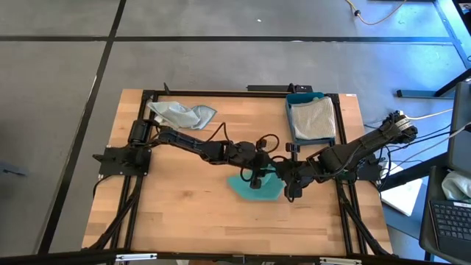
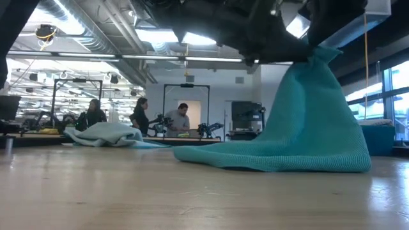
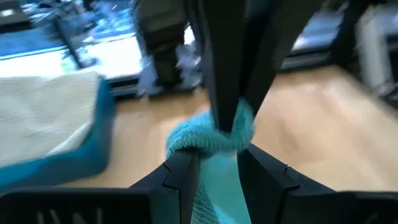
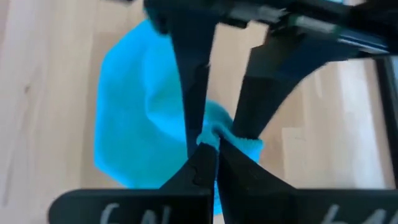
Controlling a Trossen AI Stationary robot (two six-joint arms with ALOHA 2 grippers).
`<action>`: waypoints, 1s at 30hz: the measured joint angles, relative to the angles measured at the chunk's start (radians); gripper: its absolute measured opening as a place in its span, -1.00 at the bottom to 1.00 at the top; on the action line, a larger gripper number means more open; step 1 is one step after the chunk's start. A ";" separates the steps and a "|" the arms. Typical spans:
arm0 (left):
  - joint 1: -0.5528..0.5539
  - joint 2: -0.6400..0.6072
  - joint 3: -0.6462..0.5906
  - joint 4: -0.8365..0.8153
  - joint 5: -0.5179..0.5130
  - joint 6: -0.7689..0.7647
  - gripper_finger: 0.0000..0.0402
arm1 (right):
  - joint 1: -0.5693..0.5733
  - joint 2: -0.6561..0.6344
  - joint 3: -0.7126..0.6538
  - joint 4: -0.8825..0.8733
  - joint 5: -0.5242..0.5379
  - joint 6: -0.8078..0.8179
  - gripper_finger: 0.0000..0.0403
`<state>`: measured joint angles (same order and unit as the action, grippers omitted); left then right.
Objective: Fold microfiber towels
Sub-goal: Fold the blue microfiber cloth
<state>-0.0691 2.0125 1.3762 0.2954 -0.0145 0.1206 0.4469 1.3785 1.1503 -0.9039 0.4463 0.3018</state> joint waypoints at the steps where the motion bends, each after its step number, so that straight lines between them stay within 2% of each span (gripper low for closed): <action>1: -0.004 0.000 0.000 -0.017 -0.028 0.018 -0.47 | 0.000 0.000 0.000 0.002 0.012 0.008 -0.96; 4: -0.017 -0.015 -0.001 -0.053 -0.065 0.072 -0.47 | 0.000 0.000 0.000 -0.001 0.024 0.010 -0.96; 9: -0.022 -0.045 0.000 -0.059 -0.051 0.069 -0.46 | 0.001 0.000 0.000 -0.005 0.023 0.008 -0.96; 20: -0.021 -0.045 0.000 -0.043 -0.092 0.066 -0.24 | 0.000 0.000 0.000 -0.002 0.024 0.004 -0.96; 26: -0.026 -0.044 0.000 -0.015 -0.099 0.067 -0.31 | 0.000 0.000 0.000 0.005 0.025 0.004 -0.96; 30: -0.028 -0.044 0.000 -0.016 -0.100 0.073 -0.47 | 0.000 0.000 0.000 0.000 0.026 0.004 -0.92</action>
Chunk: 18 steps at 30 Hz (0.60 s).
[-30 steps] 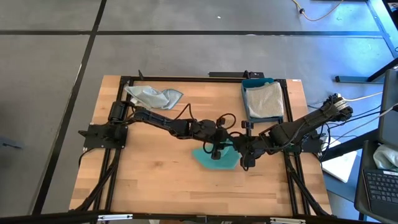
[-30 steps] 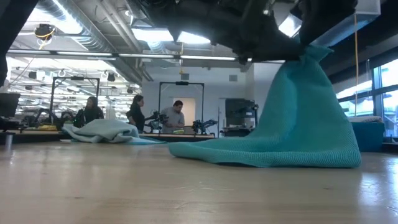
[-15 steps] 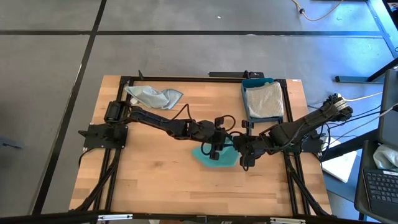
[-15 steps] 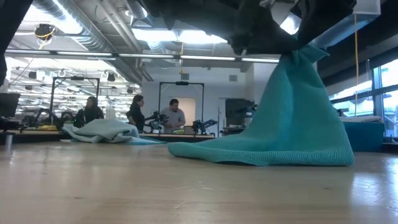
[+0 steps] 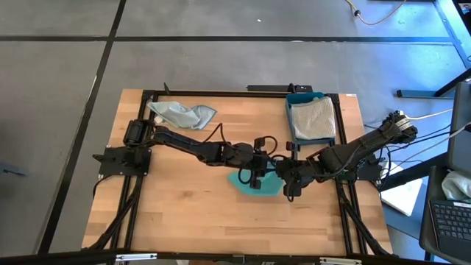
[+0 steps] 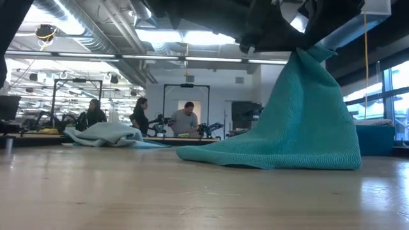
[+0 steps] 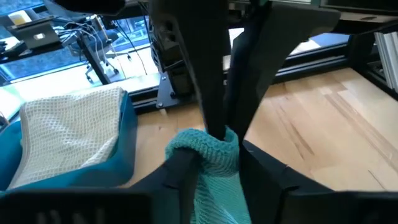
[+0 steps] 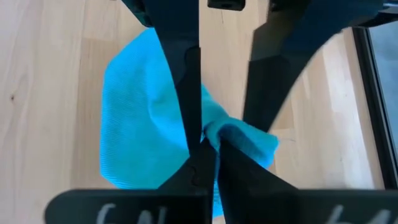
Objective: Fold microfiber towels
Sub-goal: Fold the blue microfiber cloth
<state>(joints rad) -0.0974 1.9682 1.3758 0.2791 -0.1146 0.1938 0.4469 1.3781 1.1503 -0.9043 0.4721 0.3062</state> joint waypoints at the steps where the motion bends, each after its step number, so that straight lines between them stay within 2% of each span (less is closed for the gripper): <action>1: -0.002 0.000 0.000 -0.001 0.000 0.003 -0.53 | 0.000 0.000 0.000 -0.002 0.000 0.001 -0.91; 7: -0.002 0.000 0.000 -0.007 -0.002 0.026 -0.93 | 0.000 0.000 0.000 -0.015 0.001 0.004 -0.90; 14: -0.003 0.002 0.000 -0.013 -0.002 0.031 -0.97 | -0.001 0.000 0.000 -0.035 -0.049 0.007 -0.95; 18: -0.003 0.003 0.000 -0.021 -0.008 0.036 -0.99 | -0.001 0.000 -0.007 -0.040 -0.067 0.032 -0.86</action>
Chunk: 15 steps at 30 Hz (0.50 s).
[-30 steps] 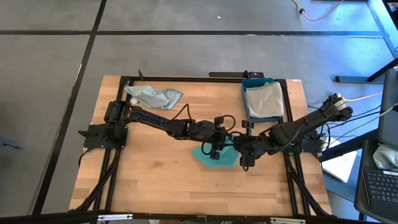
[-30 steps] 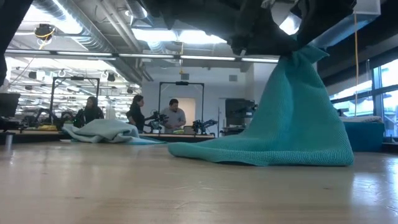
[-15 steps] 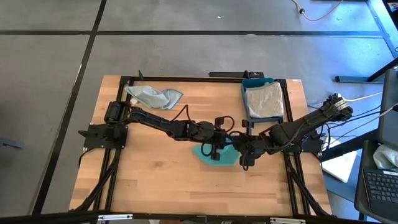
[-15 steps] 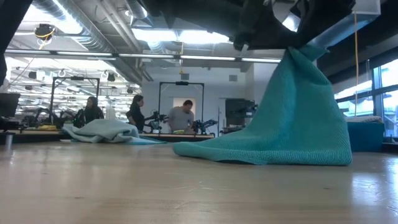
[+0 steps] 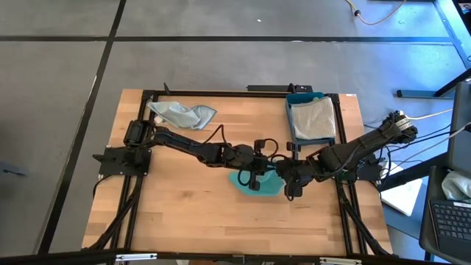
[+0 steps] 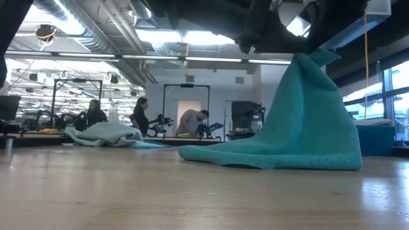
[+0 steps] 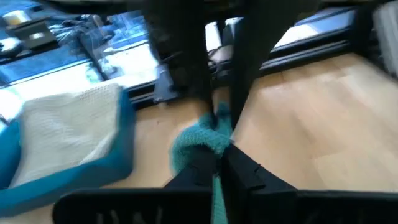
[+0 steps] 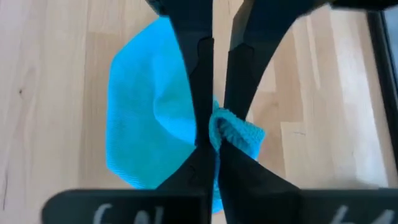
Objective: Fold microfiber towels
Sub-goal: Fold the blue microfiber cloth
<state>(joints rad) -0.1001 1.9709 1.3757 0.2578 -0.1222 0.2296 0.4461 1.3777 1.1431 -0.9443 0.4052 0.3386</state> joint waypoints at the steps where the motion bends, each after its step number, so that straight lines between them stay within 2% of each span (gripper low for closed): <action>1: 0.000 0.000 -0.001 -0.001 -0.017 0.002 -0.99 | 0.000 0.000 -0.005 -0.020 -0.033 0.001 -0.82; 9: 0.000 -0.002 0.000 0.009 -0.043 0.011 -0.99 | 0.002 0.001 -0.005 -0.024 -0.043 0.025 -0.50; 15: -0.003 -0.002 0.000 0.014 -0.043 0.011 -0.99 | 0.001 0.001 -0.005 -0.031 0.020 0.053 -0.41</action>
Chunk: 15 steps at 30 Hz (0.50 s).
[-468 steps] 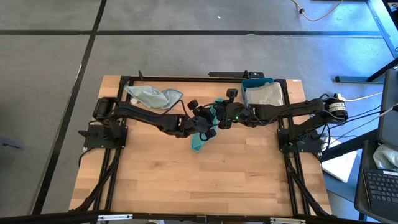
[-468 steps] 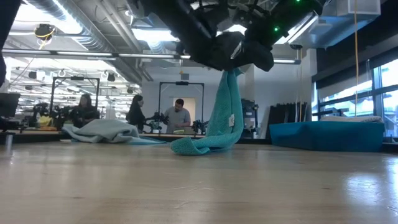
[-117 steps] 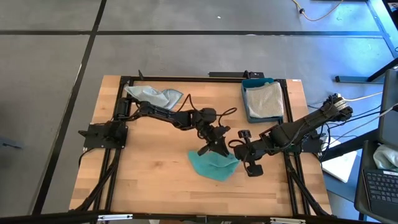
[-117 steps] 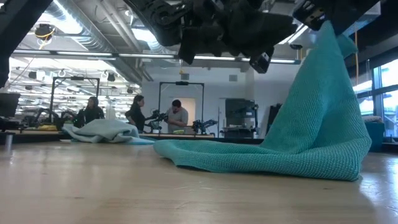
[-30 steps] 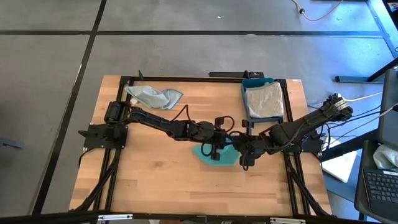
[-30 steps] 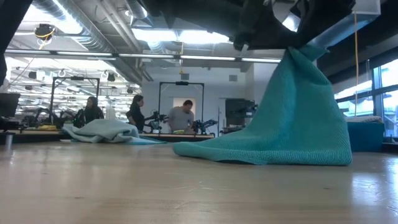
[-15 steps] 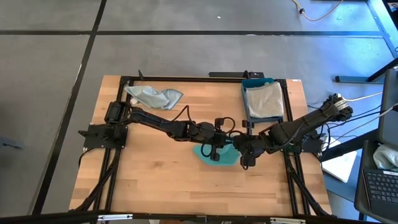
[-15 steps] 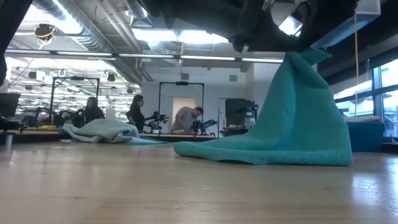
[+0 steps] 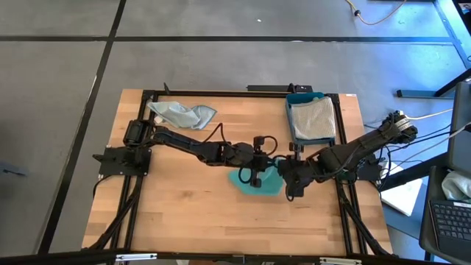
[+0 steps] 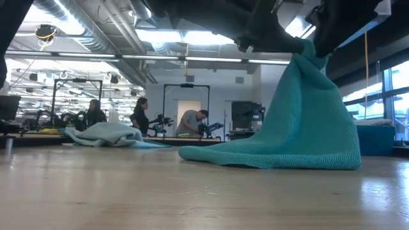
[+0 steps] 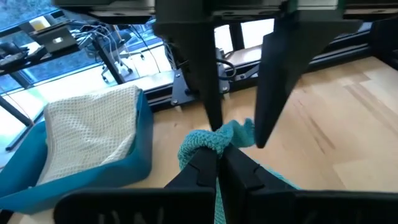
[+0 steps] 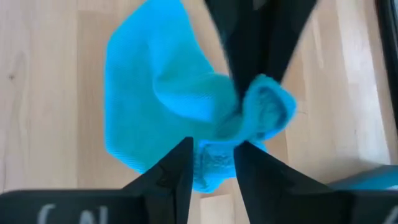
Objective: Fold microfiber towels
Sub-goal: Fold the blue microfiber cloth
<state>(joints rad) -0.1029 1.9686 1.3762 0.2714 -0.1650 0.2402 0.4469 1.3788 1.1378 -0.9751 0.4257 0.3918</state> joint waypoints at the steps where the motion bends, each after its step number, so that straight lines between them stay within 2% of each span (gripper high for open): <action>1: -0.001 0.000 0.000 0.000 0.000 0.000 -0.99 | 0.000 0.000 0.000 0.000 0.006 0.002 -0.41; 8: -0.009 -0.020 -0.001 -0.015 -0.002 0.002 -1.00 | 0.000 0.000 0.000 -0.031 0.066 0.085 -0.34; 15: -0.008 -0.037 0.000 -0.028 -0.064 0.010 -1.00 | 0.044 0.000 0.000 0.004 0.089 0.130 -0.07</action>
<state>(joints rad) -0.1110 1.9314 1.3758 0.2430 -0.2295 0.2499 0.4910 1.3788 1.1378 -0.9715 0.5147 0.5213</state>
